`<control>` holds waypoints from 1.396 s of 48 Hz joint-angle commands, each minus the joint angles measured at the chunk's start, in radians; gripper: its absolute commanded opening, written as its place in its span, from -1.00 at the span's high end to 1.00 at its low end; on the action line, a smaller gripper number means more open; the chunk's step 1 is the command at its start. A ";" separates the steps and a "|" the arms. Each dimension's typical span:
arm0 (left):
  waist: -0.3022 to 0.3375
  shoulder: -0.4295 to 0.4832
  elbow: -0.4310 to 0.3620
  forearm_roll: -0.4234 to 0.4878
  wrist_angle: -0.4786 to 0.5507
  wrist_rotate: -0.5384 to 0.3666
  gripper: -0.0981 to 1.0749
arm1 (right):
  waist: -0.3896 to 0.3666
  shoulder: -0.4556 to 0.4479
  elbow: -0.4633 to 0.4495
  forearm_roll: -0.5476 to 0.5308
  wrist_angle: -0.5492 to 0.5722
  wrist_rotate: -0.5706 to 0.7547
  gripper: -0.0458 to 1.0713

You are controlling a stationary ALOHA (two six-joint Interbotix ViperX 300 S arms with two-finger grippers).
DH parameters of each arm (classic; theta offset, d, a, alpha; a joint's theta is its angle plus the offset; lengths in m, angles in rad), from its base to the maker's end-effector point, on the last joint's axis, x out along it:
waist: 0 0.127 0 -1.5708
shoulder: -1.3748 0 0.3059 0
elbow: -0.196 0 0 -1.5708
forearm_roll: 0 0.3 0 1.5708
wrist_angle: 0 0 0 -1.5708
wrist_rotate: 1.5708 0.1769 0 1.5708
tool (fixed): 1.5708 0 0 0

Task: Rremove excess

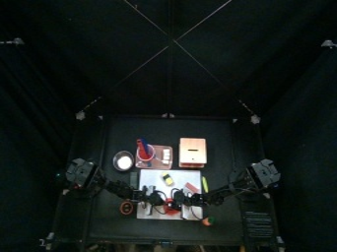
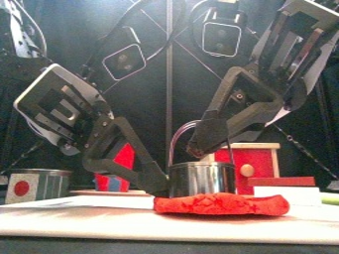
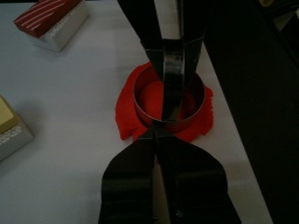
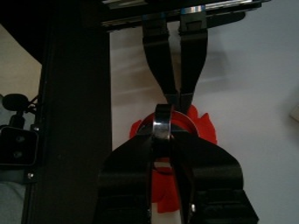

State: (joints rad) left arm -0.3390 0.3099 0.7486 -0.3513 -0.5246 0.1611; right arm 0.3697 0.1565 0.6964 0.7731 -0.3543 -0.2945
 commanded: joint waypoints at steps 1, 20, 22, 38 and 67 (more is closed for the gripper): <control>-0.002 -0.005 -0.012 0.000 0.000 0.000 0.11 | -0.003 -0.040 -0.052 -0.011 -0.009 -0.003 0.02; -0.002 -0.005 -0.012 0.000 0.000 0.000 0.11 | -0.005 -0.051 -0.057 -0.046 -0.058 -0.005 0.03; -0.002 -0.006 -0.012 -0.002 0.000 0.000 0.11 | -0.005 -0.054 -0.055 -0.051 -0.061 -0.005 0.03; -0.002 -0.011 -0.012 0.000 0.000 0.002 0.11 | -0.006 -0.081 -0.040 -0.058 -0.100 -0.006 0.04; 0.000 -0.092 -0.008 0.028 -0.002 0.017 0.10 | -0.035 -0.258 0.167 0.008 -0.112 -0.005 0.04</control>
State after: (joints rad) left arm -0.3405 0.2577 0.7486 -0.3390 -0.5200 0.1749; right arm 0.3421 -0.0522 0.8253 0.7685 -0.4587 -0.2976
